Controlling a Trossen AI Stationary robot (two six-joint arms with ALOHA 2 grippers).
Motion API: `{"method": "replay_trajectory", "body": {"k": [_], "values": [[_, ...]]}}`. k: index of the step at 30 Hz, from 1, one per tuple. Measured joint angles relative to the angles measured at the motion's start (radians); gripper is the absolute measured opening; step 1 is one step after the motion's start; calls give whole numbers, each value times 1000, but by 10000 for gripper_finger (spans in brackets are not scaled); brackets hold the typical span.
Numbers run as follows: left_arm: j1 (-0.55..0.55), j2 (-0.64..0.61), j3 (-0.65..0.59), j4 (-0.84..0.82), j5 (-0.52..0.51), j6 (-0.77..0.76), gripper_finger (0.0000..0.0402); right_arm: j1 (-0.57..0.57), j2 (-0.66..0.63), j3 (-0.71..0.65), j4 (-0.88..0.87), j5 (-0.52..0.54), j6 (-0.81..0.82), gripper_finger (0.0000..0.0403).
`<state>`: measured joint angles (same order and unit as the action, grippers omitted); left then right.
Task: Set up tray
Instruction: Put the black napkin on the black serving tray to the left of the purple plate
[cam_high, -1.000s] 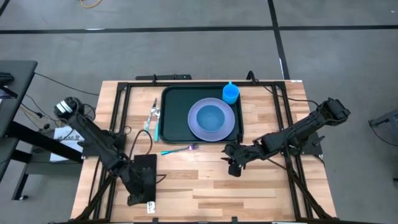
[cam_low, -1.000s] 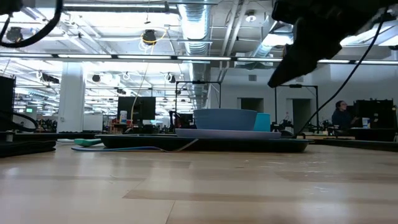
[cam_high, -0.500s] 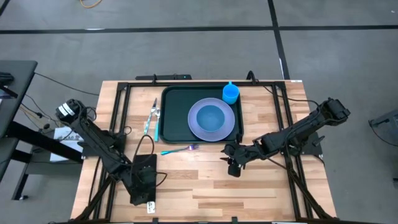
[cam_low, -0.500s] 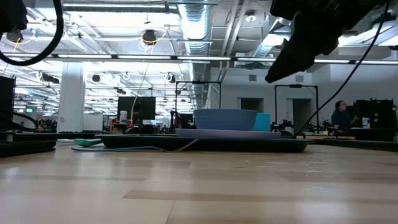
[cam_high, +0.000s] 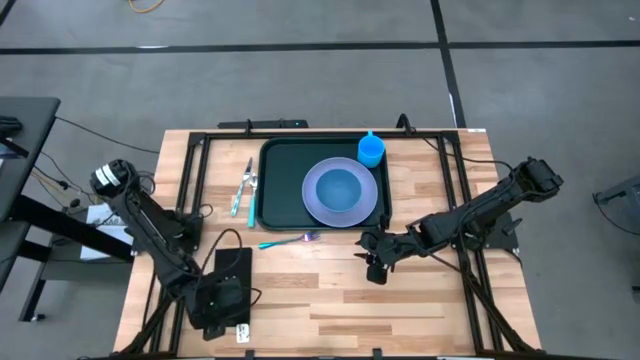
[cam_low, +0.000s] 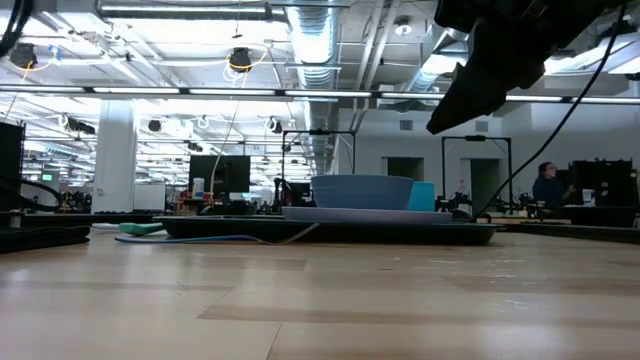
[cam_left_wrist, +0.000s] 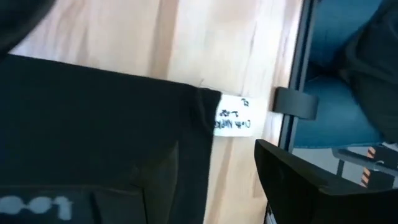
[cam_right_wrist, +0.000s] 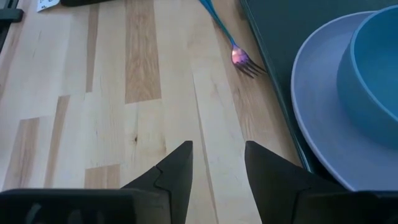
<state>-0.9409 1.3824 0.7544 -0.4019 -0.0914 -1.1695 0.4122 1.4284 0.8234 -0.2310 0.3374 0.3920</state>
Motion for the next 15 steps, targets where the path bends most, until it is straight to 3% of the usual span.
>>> {"method": "replay_trajectory", "body": {"k": [4,15], "values": [[-25,33,2,1,2,0,201,0,0,0,0,0,0,137],[-27,197,5,45,188,-1,201,0,0,0,0,1,0,137]]}}
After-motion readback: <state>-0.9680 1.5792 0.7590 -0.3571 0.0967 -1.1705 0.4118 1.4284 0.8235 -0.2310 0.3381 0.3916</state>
